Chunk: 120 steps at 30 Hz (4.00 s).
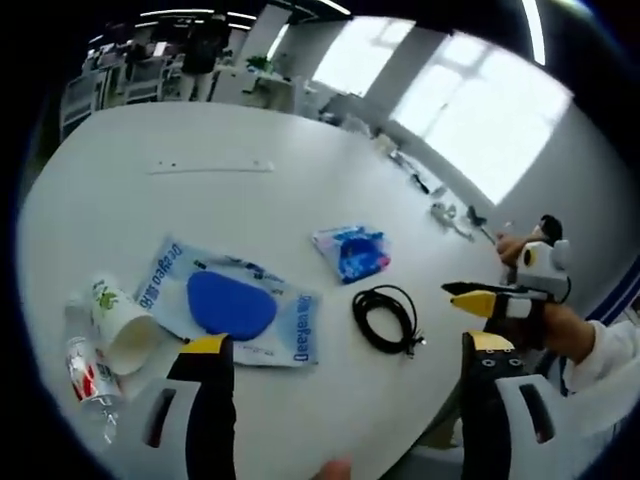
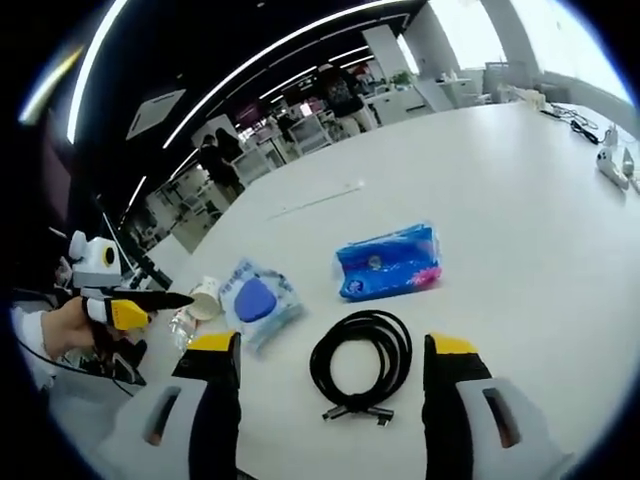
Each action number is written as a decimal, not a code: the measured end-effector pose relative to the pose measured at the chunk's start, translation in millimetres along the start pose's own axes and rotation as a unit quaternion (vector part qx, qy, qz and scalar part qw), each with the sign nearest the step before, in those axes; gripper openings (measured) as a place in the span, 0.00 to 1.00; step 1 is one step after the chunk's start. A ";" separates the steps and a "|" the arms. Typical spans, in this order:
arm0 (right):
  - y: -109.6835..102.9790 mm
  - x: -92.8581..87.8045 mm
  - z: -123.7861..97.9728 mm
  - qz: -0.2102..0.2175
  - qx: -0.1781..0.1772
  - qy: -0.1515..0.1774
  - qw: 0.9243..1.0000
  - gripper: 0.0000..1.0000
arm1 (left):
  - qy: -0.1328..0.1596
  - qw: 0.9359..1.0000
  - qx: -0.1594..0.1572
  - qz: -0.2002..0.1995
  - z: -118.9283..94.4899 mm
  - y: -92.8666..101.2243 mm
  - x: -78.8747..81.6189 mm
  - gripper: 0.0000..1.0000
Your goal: Arrange the tabletop items into an orderly group along one side of the table until the central work area is clear of visible clutter.
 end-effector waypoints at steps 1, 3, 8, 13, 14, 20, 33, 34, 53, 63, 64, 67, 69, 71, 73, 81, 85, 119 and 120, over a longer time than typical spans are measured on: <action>0.0 0.0 -0.8 0.002 -0.001 0.001 1.000 0.72 | -0.001 1.000 0.000 -0.002 -0.6 -2.2 -0.4 0.90; 0.5 0.3 -2.4 0.009 -0.003 0.004 1.000 0.72 | -0.004 1.000 0.002 -0.003 -1.3 -6.7 -1.5 0.88; 1.0 -3.7 -4.0 0.007 -0.007 -0.002 1.000 0.71 | -0.003 1.000 0.002 -0.011 -2.5 -10.9 -5.1 0.87; -3.2 -8.6 -2.4 0.006 -0.005 -0.012 1.000 0.71 | -0.005 1.000 0.003 -0.014 -4.2 -15.8 -7.2 0.86; -5.8 -9.1 -1.6 0.007 -0.003 -0.013 1.000 0.71 | -0.007 1.000 0.002 -0.013 -4.9 -19.2 -6.7 0.86; -25.4 -11.4 2.4 0.006 0.013 -0.017 1.000 0.71 | -0.011 1.000 0.011 -0.010 -9.2 -34.3 -2.5 0.84; -61.5 -28.2 19.5 -0.016 0.053 -0.054 0.997 0.70 | -0.019 1.000 0.025 -0.005 -6.6 -70.2 16.3 0.81; -64.9 -29.4 20.9 -0.020 0.056 -0.058 0.997 0.70 | -0.019 0.999 0.026 -0.002 -6.2 -72.9 18.9 0.81; -97.6 -41.5 46.0 -0.030 0.079 -0.091 0.992 0.69 | -0.042 0.997 0.066 0.018 5.6 -138.7 39.5 0.81; -110.7 -36.9 70.0 -0.036 0.066 -0.094 0.993 0.64 | -0.060 0.995 0.075 0.012 21.8 -164.8 44.4 0.79; -110.0 -37.3 71.9 -0.043 0.060 -0.093 0.993 0.61 | -0.063 0.995 0.076 0.009 23.7 -166.1 44.1 0.79; -112.0 -43.5 80.1 -0.028 0.055 -0.106 0.992 0.58 | -0.077 0.994 0.082 0.012 29.8 -172.9 42.6 0.78; -114.5 -46.1 85.2 -0.012 0.061 -0.110 0.992 0.58 | -0.083 0.993 0.083 0.014 32.9 -176.5 41.3 0.77; -116.5 -48.6 89.1 -0.010 0.059 -0.113 0.992 0.58 | -0.085 0.993 0.081 0.010 35.4 -179.3 40.8 0.76; -117.4 -50.5 92.9 -0.011 0.056 -0.115 0.992 0.58 | -0.085 0.993 0.077 0.015 37.1 -179.5 41.6 0.75; -116.0 -54.6 112.4 0.037 0.042 -0.121 0.991 0.57 | -0.115 0.989 0.084 0.034 41.8 -187.4 42.4 0.69; -117.7 -56.3 122.9 0.052 0.042 -0.124 0.990 0.55 | -0.139 0.984 0.092 0.056 46.4 -192.2 40.2 0.66; -101.4 -29.3 134.4 -0.004 -0.005 -0.098 0.995 0.00 | -0.125 0.982 0.127 0.060 50.0 -191.8 43.1 0.00; -99.7 -23.7 133.8 -0.007 -0.007 -0.094 0.996 0.00 | -0.120 0.983 0.125 0.054 48.9 -190.3 44.7 0.00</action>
Point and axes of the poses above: the point that each gripper's makers call its tool centre point, and the gripper's own axes: z roughly forward along the fingers, y roughly to its right, x roughly out of its top, the point moved 3 cm from there along -z, roughly backward along the fingers, and after that the axes turned 4 degrees about -x, right-handed, at the moved point
